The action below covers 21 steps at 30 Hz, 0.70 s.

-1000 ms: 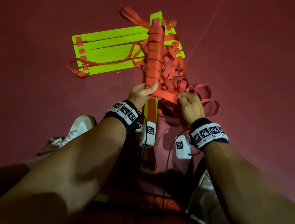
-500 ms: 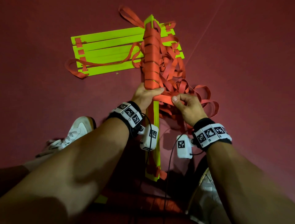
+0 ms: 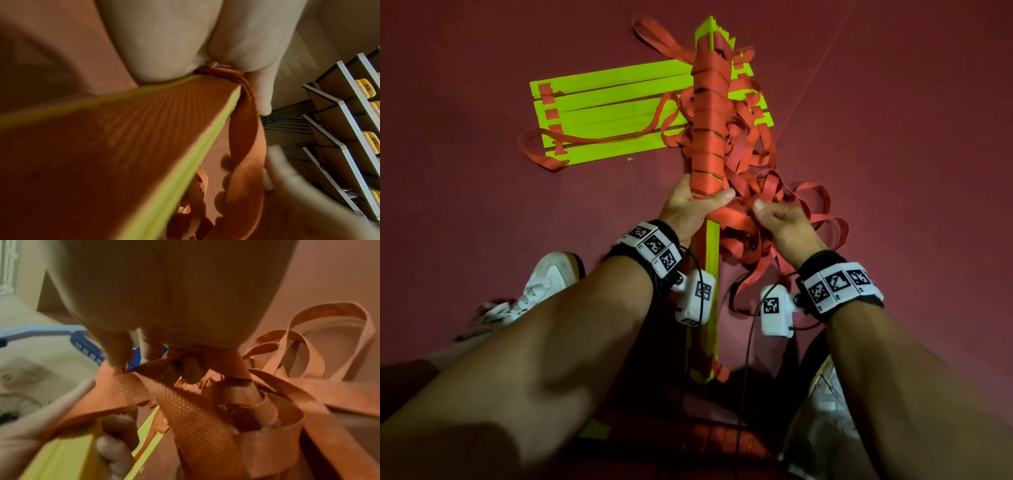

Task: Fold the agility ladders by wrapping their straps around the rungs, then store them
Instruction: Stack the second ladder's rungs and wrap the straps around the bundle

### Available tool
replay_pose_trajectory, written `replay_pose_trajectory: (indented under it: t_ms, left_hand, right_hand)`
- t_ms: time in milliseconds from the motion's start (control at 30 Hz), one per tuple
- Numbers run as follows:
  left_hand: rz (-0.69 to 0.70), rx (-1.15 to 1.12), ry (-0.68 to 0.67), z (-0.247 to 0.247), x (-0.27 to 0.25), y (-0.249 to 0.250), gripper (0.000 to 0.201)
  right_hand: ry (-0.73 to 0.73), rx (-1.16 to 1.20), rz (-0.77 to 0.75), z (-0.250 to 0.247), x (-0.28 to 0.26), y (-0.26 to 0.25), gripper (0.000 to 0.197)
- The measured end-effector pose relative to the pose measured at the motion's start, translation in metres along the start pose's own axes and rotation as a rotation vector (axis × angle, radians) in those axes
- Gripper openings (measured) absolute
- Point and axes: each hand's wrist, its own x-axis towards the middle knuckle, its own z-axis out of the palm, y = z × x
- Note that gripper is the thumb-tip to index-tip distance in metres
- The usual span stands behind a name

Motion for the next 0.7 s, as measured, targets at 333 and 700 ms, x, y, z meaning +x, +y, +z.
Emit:
replay_pose_trajectory:
  t_ms: [333,700]
  left_hand:
    - [-0.024,-0.066,-0.096,0.000,-0.003,0.001,0.061]
    - [-0.030,-0.089,-0.065,0.000,-0.003,0.002,0.060]
  right_hand:
    - [-0.196,-0.104,0.150,0.001,0.004,-0.006,0.027]
    - [-0.145,-0.244,-0.039,-0.001,0.001,-0.001,0.018]
